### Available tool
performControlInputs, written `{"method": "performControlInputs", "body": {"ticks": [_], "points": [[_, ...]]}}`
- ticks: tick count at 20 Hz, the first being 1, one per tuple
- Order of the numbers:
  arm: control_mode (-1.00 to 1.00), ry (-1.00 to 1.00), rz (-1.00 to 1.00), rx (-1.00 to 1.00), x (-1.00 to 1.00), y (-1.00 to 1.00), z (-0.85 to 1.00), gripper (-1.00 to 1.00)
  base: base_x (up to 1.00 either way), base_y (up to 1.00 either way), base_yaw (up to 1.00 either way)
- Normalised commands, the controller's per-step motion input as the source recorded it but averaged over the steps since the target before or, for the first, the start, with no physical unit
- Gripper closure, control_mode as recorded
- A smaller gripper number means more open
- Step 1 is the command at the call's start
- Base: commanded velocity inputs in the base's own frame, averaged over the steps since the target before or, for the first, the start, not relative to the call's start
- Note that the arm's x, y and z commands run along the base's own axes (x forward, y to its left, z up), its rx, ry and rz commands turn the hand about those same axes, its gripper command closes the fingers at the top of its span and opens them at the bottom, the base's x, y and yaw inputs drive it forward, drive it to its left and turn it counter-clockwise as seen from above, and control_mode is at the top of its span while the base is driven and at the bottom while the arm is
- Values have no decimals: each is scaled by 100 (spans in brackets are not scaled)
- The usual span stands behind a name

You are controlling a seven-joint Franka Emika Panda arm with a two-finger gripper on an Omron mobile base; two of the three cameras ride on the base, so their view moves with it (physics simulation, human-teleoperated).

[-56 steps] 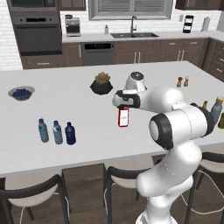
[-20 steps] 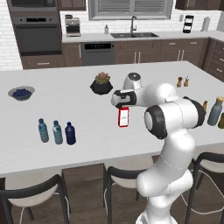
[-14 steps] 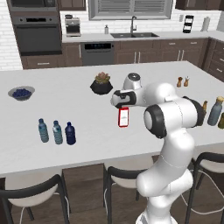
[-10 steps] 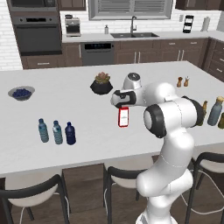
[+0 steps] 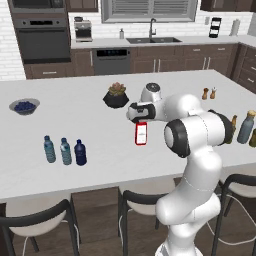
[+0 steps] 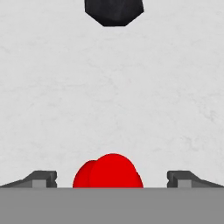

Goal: Move the plastic bottles in the middle to the plastics group, and the glass bottles in the middle to the glass group.

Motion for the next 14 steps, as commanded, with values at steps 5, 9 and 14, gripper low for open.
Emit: {"method": "performControlInputs", "body": {"ticks": [5, 9, 14], "points": [[-100, 0, 0, 0, 5, 0, -4, -100, 0, 0, 0], [-100, 0, 0, 0, 1, 0, -7, 100, 0, 0, 0], [-100, 0, 0, 0, 0, 0, -1, 100, 0, 0, 0]]}}
